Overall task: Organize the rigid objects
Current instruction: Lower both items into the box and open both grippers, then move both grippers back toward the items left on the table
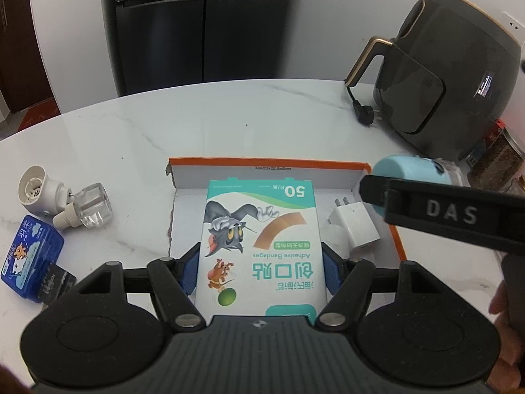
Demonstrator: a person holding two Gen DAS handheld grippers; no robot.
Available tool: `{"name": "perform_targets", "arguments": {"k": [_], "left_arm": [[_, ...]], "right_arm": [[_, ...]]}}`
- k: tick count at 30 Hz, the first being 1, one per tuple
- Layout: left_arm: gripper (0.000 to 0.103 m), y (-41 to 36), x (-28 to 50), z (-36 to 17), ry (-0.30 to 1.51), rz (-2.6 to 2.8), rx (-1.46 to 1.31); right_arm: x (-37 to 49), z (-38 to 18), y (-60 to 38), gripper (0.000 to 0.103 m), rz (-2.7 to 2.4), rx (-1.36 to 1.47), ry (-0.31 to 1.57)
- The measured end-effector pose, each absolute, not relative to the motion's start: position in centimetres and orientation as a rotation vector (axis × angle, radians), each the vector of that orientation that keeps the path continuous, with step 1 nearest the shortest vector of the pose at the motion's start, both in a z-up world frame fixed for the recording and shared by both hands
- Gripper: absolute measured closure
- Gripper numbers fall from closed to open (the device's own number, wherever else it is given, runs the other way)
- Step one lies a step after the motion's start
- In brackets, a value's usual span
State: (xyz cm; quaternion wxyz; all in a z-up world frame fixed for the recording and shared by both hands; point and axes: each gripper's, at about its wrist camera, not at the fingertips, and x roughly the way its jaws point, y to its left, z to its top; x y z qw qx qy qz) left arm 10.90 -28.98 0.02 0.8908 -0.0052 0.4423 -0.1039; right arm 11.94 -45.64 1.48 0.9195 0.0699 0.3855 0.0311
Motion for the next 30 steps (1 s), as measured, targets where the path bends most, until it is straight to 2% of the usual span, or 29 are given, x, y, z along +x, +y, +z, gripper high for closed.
{"name": "perform_targets", "arguments": {"k": [8,19,21,30], "left_arm": [[0.031,-28.5,12.4,-0.8,0.931,-0.196,-0.025],[0.031,-29.6,14.7,-1.8,0.965,-0.236,-0.031],[0.019,-29.9,14.9,-1.9,0.963,-0.252,-0.032],[0.010,-28.5,12.7,0.0,0.916,-0.230,-0.022]], "right_arm": [[13.6,0.9,-45.1,0.011,0.100,0.112,0.755],[9.2,3.4,-48.5,0.011,0.066,0.179,0.675],[8.3,3.6,-48.7,0.011,0.062,0.182,0.671],[5.8,4.1,-47.8,0.011,0.066,0.172,0.671]]}}
